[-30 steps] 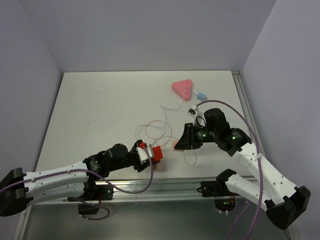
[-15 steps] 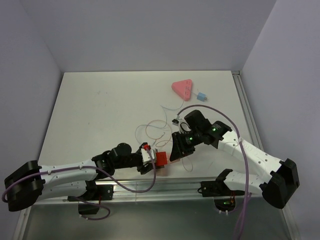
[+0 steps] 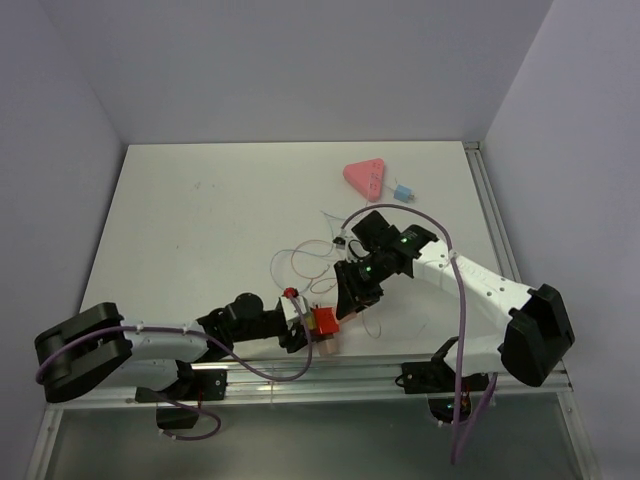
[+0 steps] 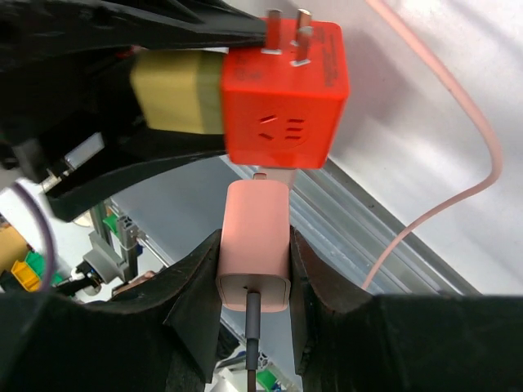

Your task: Insert the plug

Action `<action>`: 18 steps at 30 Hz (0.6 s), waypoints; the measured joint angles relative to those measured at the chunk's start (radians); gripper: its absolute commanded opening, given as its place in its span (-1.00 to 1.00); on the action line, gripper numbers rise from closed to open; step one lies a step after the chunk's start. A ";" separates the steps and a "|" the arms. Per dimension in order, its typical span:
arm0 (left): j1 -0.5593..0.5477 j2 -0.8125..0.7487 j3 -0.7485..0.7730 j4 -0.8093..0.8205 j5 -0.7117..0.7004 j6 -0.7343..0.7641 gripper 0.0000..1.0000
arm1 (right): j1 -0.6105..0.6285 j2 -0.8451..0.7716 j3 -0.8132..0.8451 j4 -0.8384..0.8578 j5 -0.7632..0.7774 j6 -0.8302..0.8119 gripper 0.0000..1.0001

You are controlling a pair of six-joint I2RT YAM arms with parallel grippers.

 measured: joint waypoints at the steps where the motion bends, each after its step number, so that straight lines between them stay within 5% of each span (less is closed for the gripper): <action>1: -0.002 0.027 -0.005 0.021 -0.001 -0.007 -1.00 | 0.000 0.012 0.011 -0.005 0.004 -0.003 -1.00; 18: -0.013 0.184 -0.017 0.195 -0.006 -0.033 -0.99 | 0.002 0.128 0.040 -0.010 0.034 -0.008 -1.00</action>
